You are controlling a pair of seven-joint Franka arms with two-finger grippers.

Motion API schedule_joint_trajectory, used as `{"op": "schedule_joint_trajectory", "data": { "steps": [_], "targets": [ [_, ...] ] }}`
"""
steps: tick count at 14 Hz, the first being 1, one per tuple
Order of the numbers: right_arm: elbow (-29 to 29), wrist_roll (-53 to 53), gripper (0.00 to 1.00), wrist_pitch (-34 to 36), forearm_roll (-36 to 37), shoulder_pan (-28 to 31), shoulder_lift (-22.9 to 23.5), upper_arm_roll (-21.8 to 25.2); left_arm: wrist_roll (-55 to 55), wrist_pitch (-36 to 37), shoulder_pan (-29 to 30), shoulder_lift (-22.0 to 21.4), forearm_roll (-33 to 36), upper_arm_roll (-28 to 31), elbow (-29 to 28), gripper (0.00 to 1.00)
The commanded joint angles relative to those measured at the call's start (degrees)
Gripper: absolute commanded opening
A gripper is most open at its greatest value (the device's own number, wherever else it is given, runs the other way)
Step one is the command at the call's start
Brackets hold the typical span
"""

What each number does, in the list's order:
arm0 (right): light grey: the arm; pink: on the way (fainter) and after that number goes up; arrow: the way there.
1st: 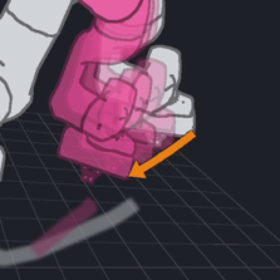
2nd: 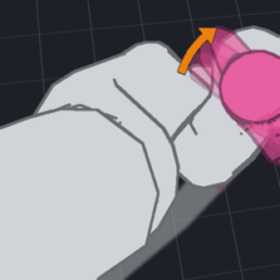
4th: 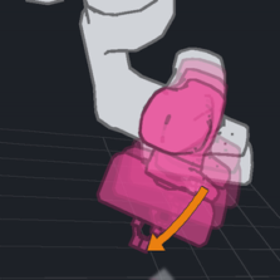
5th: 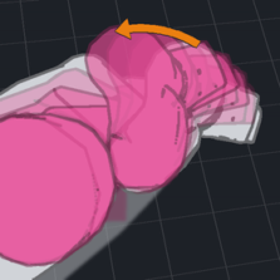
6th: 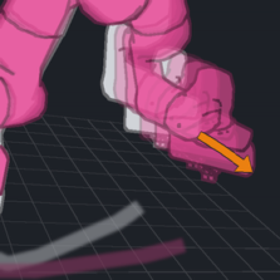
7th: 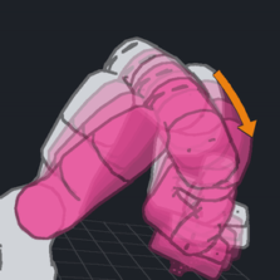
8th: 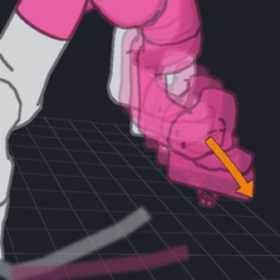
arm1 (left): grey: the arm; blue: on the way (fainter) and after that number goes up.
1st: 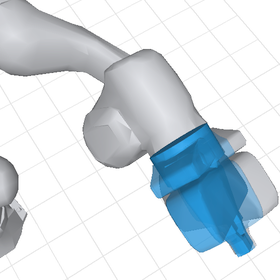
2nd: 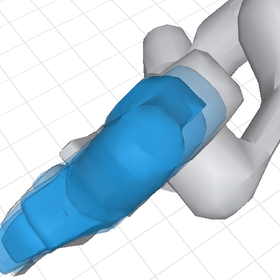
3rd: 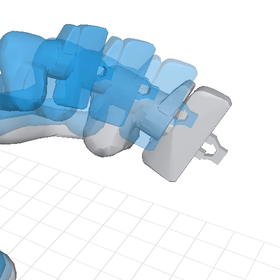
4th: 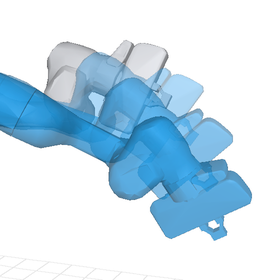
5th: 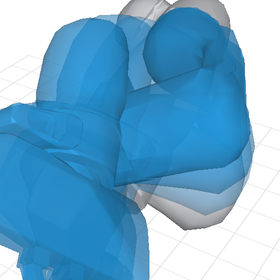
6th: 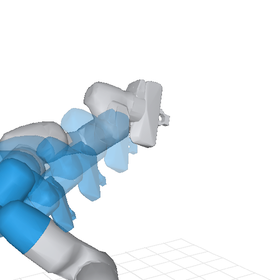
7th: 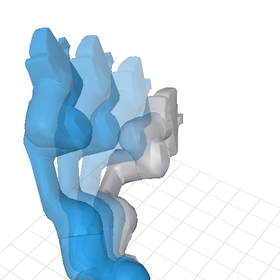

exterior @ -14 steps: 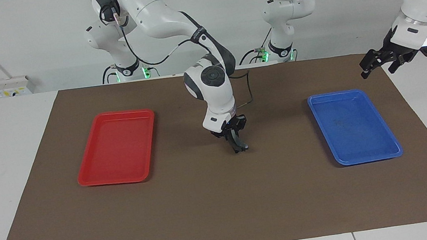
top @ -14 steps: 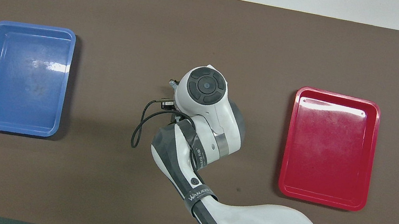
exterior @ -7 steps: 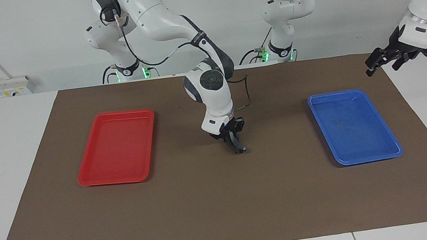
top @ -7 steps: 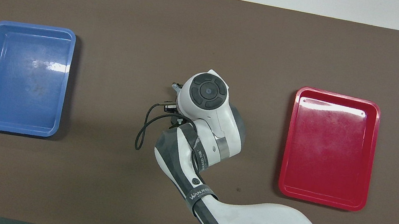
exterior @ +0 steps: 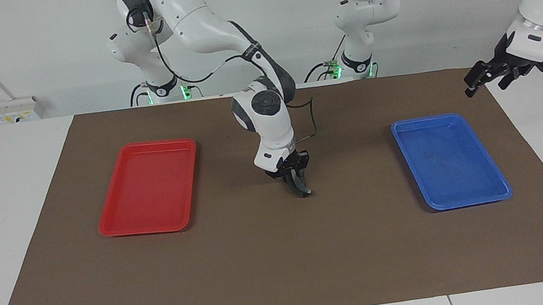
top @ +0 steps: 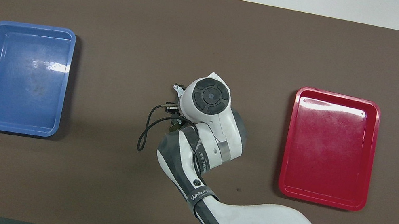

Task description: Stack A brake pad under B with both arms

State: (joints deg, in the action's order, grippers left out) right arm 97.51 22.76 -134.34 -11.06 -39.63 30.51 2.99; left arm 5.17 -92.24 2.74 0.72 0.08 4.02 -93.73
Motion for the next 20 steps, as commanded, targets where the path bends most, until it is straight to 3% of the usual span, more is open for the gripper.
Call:
{"op": "schedule_joint_trajectory", "data": {
  "steps": [1,3,5,8,12,16,20],
  "targets": [
    [-2.0,1.8,1.00,3.3,-0.2,-0.5,-1.2,-0.2,0.0,0.8,-0.2,0.1,0.1,-0.8,0.3,1.00],
    [-5.3,2.6,1.00,8.9,0.2,0.0,-1.9,0.5,0.1,0.8,-0.2,0.1,0.2,-0.9,0.2,1.00],
    [-3.7,2.6,1.00,12.1,2.8,2.4,-9.0,2.0,0.4,0.7,0.2,0.1,0.1,-0.9,0.2,1.00],
    [-3.4,0.4,1.00,26.2,7.8,12.3,-20.0,2.0,0.2,0.5,-1.9,0.1,0.1,-1.2,0.2,1.00],
    [-3.0,-13.2,1.00,40.3,9.0,25.5,-29.4,2.0,0.2,-0.6,-3.2,0.0,0.2,-1.1,-0.4,1.00],
    [-3.6,-24.4,1.00,49.1,11.9,33.8,-34.4,2.1,0.2,-0.9,-3.3,-0.4,0.2,-1.2,-0.9,1.00],
    [-1.3,-24.8,1.00,49.3,11.4,40.1,-35.4,2.3,0.1,-0.7,-3.0,-0.4,0.2,-1.2,-0.9,1.00]
  ]
}}
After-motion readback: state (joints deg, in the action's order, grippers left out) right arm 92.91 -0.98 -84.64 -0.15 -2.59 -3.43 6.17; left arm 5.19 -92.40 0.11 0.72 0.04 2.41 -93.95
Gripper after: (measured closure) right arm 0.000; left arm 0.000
